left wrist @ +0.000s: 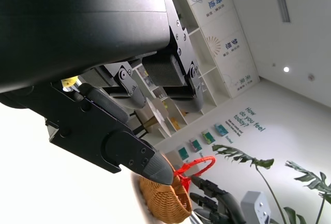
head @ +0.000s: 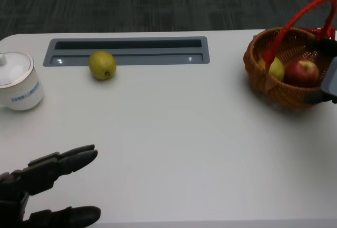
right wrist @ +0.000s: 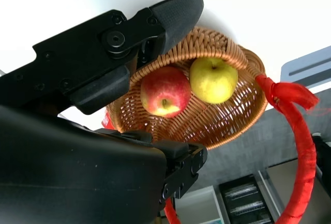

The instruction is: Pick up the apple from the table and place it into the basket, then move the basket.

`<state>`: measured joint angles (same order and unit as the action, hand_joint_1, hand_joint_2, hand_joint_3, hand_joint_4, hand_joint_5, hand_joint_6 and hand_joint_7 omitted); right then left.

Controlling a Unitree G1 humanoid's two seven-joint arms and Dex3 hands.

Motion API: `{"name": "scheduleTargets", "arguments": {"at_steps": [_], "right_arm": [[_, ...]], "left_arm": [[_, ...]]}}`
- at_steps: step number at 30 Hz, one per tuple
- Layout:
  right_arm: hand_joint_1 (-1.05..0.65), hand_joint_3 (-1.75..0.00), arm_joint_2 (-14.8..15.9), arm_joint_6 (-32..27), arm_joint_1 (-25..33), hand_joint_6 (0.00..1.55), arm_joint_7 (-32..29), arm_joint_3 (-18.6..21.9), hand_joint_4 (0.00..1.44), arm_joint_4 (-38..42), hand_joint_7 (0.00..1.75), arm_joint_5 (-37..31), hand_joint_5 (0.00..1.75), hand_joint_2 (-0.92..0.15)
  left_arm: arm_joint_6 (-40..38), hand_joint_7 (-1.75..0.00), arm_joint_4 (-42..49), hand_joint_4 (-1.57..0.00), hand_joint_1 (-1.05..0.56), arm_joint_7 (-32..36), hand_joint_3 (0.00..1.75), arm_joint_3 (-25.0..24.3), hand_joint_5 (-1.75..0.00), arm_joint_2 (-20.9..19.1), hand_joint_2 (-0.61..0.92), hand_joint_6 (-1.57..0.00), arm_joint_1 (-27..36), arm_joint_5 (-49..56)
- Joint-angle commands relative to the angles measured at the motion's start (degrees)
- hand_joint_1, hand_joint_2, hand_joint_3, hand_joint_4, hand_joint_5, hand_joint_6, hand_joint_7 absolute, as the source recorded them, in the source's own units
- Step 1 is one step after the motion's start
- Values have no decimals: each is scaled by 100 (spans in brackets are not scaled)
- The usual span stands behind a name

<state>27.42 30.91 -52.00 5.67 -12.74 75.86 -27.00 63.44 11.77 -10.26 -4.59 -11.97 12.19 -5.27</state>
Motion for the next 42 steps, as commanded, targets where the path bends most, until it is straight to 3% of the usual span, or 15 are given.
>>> {"name": "scheduleTargets", "arguments": {"at_steps": [1,7,11,15,20,26,42], "right_arm": [[-86,0,237,418,325,36,-13,157,43,-242,3,229,5,-79],[-87,-1,399,1502,1048,46,53,434,55,-898,2,699,3,-83],[-81,-1,268,2327,1584,50,239,640,58,-1399,2,1175,2,-80],[-71,-1,24,2792,2120,51,603,736,59,-1987,1,1745,1,-79],[-62,-1,-408,3117,2678,52,958,727,60,-2753,1,2383,1,-82],[-51,0,-976,3296,2922,58,1275,634,64,-3045,2,2747,1,-82],[-54,0,-1983,3443,2901,63,1563,442,73,-2788,0,2628,1,-82]], "left_arm": [[70,-1,98,-85,-53,-84,0,-35,0,-119,71,-90,-133,-47],[-48,0,191,-85,-55,-157,0,-40,0,-149,71,-89,-331,-26],[-144,0,271,-85,-58,-172,0,-48,0,-164,72,-86,-489,61],[-314,0,262,-83,-60,-215,0,-17,0,-223,72,-83,-598,74],[-405,0,306,-82,-59,-296,0,17,0,-251,72,-80,-726,4],[-496,0,354,-82,-58,-395,0,63,0,-251,71,-79,-857,-123],[-707,-1,204,-84,-59,-606,0,102,-1,-232,71,-80,-1010,-204]]}}
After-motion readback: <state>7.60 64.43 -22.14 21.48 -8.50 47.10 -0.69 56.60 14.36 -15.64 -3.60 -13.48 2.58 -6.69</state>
